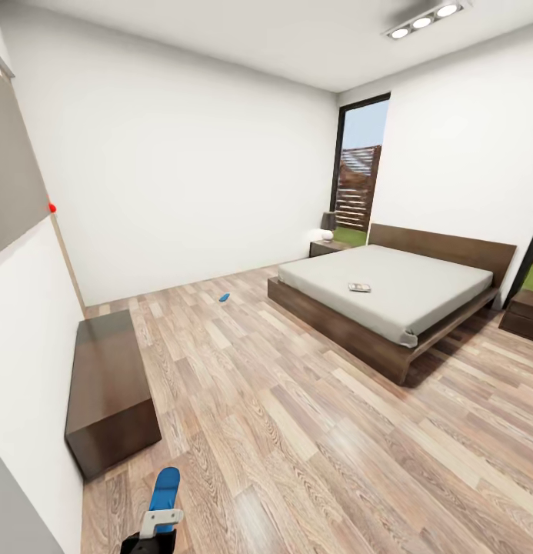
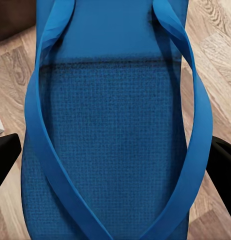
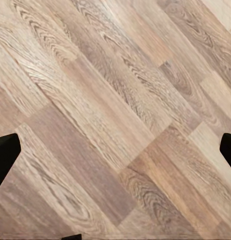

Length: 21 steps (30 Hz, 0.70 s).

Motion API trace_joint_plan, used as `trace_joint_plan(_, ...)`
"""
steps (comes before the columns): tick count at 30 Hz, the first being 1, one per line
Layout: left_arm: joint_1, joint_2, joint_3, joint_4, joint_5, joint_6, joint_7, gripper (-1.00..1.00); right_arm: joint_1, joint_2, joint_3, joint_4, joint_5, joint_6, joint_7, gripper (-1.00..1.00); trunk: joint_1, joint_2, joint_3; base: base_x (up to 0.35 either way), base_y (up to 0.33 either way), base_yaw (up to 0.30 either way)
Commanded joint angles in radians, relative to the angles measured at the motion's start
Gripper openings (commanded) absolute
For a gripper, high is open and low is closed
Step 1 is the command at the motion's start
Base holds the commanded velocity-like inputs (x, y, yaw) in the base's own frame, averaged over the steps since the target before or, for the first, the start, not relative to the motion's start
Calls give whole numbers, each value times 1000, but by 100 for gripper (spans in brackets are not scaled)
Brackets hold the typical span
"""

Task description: In the bedroom, move the book from the bed onto either nightstand, and place the two sandals side by side next to the bed.

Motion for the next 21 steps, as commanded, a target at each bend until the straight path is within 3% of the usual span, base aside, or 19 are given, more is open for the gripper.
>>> trace_joint_plan(1,-1,0,-9,1,9,-3,3,-100,1,-1,4,13,-5,6,-5,100,-4,7,2,0,0,0)
trace_joint_plan(8,1,0,-8,1,9,-2,5,-100,6,3,7,66,-5,6,-5,100,-31,56,24,0,0,0)
trace_joint_plan(13,32,0,-7,0,14,-3,5,-100,7,2,3,102,-6,1,-6,100,-50,91,40,0,0,0)
trace_joint_plan(21,50,1,-6,0,38,-36,4,-100,8,8,2,184,-5,-74,-7,100,-81,147,65,0,0,0)
